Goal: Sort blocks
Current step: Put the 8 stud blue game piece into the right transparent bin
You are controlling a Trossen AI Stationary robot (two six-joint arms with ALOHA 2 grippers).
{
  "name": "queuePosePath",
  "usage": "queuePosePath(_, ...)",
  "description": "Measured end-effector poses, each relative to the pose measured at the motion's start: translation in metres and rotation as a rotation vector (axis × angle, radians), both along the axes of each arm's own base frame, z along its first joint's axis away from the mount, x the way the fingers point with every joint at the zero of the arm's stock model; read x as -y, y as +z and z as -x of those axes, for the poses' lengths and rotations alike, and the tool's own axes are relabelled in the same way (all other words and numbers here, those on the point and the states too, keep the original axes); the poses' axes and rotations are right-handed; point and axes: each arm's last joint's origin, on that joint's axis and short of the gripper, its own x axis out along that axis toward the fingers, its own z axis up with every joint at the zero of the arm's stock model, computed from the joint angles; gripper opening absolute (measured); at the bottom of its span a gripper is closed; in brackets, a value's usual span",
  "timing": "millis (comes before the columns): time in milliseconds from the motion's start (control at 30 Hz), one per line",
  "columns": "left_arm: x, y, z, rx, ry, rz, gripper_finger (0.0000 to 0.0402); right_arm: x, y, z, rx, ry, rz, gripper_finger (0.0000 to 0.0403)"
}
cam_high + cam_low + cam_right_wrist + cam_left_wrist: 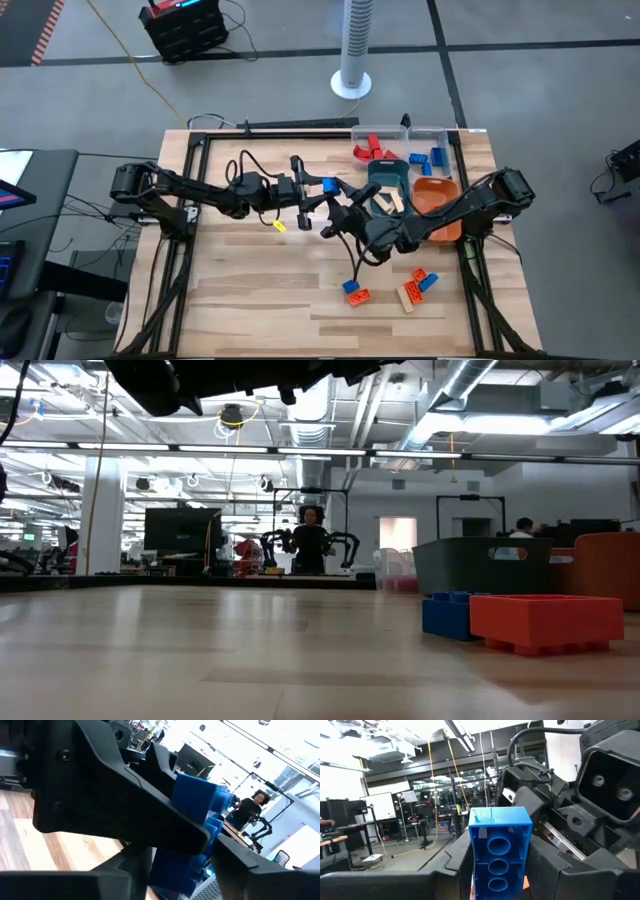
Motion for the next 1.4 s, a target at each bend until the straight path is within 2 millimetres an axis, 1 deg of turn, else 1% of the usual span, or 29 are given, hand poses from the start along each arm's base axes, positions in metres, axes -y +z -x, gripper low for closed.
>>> queuePosePath(100, 0.0, 0.0, 0.0, 0.002, 0.004, 0.007, 0.0131, 0.0, 0.001, 0.0, 0.003, -0.001, 0.0, 0.0163)
queuePosePath(233, -0.001, 0.0, 0.0, 0.001, 0.015, 0.018, 0.0156, 0.0, 0.0, 0.0, -0.001, -0.01, 0.003, 0.0115)
queuePosePath(300, -0.001, -0.001, 0.0, -0.01, 0.014, 0.017, 0.0166, 0.0, 0.0, 0.0, -0.005, -0.014, 0.004, 0.0099)
queuePosePath(400, -0.001, -0.002, -0.001, -0.032, 0.027, 0.02, 0.0173, 0.0, 0.0, 0.001, -0.013, -0.041, 0.007, 0.0086)
queuePosePath(500, -0.001, -0.001, 0.002, -0.088, 0.044, -0.01, 0.0175, -0.003, -0.001, 0.004, -0.044, -0.117, 0.022, 0.0083)
queuePosePath(633, 0.0, 0.008, 0.013, -0.161, 0.05, -0.036, 0.0177, -0.008, 0.011, 0.014, -0.012, -0.155, 0.004, 0.0083)
queuePosePath(767, 0.0, 0.019, 0.025, -0.206, 0.049, -0.036, 0.0178, -0.012, 0.018, 0.022, -0.004, -0.192, -0.005, 0.0082)
queuePosePath(867, 0.0, 0.023, 0.033, -0.25, 0.055, -0.035, 0.0178, -0.01, 0.024, 0.029, -0.013, -0.253, -0.006, 0.0082)
queuePosePath(967, -0.002, 0.028, 0.04, -0.257, 0.067, -0.033, 0.0179, -0.007, 0.023, 0.029, -0.039, -0.267, 0.008, 0.0082)
queuePosePath(1133, -0.003, 0.029, 0.044, -0.287, 0.078, -0.032, 0.0179, 0.001, 0.022, 0.027, -0.049, -0.292, 0.013, 0.0082)
queuePosePath(1233, -0.002, 0.033, 0.05, -0.308, 0.081, -0.048, 0.0179, 0.009, 0.02, 0.025, -0.082, -0.317, 0.029, 0.0082)
queuePosePath(1333, -0.002, 0.04, 0.061, -0.313, 0.093, -0.052, 0.0179, 0.028, 0.018, 0.023, -0.14, -0.346, 0.055, 0.0082)
queuePosePath(1400, -0.001, 0.048, 0.071, -0.302, 0.09, -0.046, 0.0179, 0.043, 0.018, 0.02, -0.131, -0.282, 0.041, 0.0082)
